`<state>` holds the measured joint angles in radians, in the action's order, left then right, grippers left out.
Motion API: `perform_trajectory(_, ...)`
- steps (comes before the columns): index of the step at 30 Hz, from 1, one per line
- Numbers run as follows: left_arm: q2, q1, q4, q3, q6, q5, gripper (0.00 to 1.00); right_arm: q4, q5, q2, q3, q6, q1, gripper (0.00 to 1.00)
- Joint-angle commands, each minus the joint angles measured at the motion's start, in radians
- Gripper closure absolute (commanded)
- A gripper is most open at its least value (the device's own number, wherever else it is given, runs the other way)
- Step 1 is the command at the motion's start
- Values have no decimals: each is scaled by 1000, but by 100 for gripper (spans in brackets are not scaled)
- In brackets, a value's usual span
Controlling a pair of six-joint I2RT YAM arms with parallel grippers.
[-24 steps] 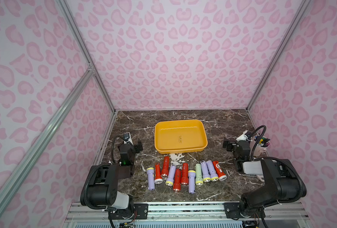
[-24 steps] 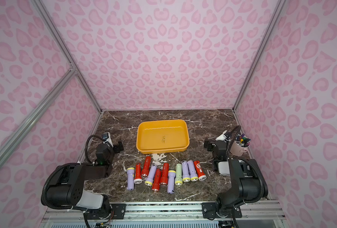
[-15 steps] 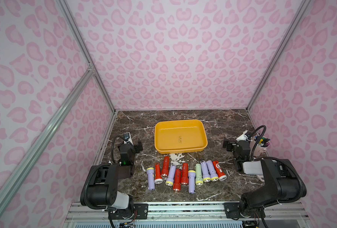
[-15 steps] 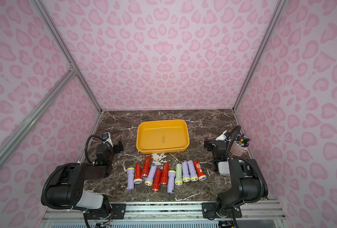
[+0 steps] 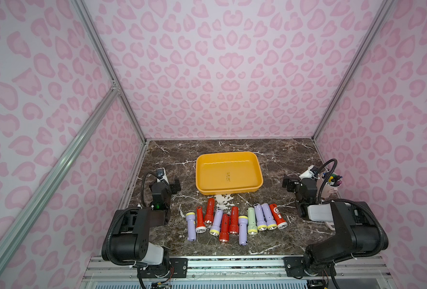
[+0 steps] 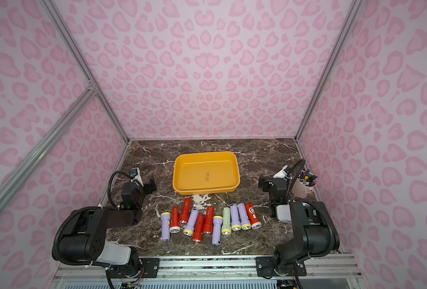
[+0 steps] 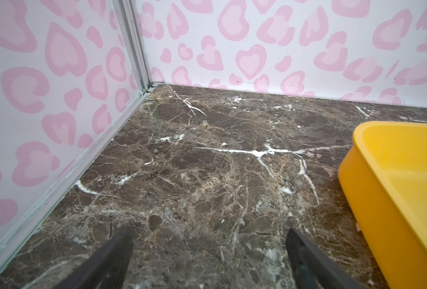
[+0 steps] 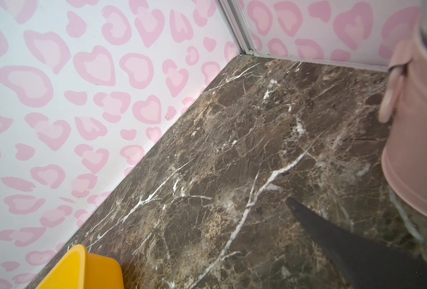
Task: Put the flashlights into the storage boxes
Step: Pick up the flashlight from the center of the board.
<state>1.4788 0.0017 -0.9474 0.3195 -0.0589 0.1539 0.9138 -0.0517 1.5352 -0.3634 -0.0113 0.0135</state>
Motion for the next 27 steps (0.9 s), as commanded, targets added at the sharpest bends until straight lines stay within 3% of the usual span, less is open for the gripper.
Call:
perform_trajectory(1, -5, 1, -47, 3, -2, -6, 3, 14, -7, 0, 4, 5, 2, 0)
perform_trajectory(20, -6, 1, -48, 3, -1, -9, 1, 27, 12, -2, 11, 19, 1, 0)
perform_trajectory(22, -47, -1, 92, 73, -5, 15, 5, 46, 43, -17, 23, 57, 18, 1)
perform_trajectory(24, -77, 0, 454, 271, -24, 64, 11, 6, -10, -67, 14, 67, 44, 1)
perform_trajectory(27, -57, -1, 707, 501, -38, 43, 12, -305, -141, -164, -125, 74, 115, 0)
